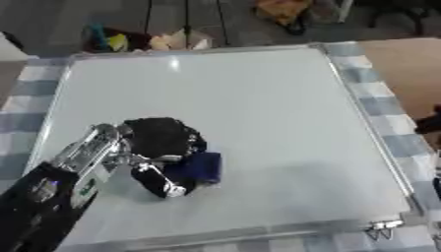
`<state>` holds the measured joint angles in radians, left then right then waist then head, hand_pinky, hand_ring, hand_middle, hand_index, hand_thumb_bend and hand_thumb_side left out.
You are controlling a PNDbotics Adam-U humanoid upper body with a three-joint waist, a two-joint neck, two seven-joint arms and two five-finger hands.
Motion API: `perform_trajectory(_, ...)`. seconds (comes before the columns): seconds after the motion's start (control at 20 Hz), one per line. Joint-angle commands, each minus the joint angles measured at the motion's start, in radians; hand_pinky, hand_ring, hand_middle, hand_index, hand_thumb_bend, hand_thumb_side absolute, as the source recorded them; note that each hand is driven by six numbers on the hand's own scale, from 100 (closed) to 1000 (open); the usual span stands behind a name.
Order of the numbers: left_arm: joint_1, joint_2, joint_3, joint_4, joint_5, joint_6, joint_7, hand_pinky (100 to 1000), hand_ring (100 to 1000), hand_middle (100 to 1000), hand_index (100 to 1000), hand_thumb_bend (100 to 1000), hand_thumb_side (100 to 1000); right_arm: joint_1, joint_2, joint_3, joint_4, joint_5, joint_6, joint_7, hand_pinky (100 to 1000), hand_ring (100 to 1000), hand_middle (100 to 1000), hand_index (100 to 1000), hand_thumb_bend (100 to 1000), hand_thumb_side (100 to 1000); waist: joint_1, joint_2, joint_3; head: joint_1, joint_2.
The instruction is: Wipe the whiteboard clean with a brush.
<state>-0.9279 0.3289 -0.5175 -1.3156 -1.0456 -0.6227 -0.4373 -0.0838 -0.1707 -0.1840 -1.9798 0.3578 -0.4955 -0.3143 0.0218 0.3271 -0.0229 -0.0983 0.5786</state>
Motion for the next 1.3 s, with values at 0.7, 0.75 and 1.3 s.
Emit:
perform_trajectory(0.7,-0.025,0.004,0.002,-0.018,-0.016,0.0,-0.01,554,724,575,335,112,563,-0.003,-0.005,-0.001,-0.02,-0.019,0.0,0.007,467,530,444,675,100,694,-0.001,-0.02,-0.006,-0.001,-0.014)
perform_trajectory(0.75,-0.025,0.004,0.003,-0.017,-0.017,0.001,-0.008,552,720,571,333,109,562,-0.003,-0.005,-0.001,-0.02,-0.019,0.0,0.007,467,530,444,674,100,695,-0.001,-0.02,-0.006,-0.001,-0.013)
perform_trajectory(1.3,-0.027,0.005,0.01,-0.019,-0.038,0.021,0.013,493,607,474,325,100,520,-0.003,-0.003,0.0,-0.02,-0.022,0.0,0.008,467,528,441,673,100,694,-0.001,-0.019,-0.007,-0.001,-0.015)
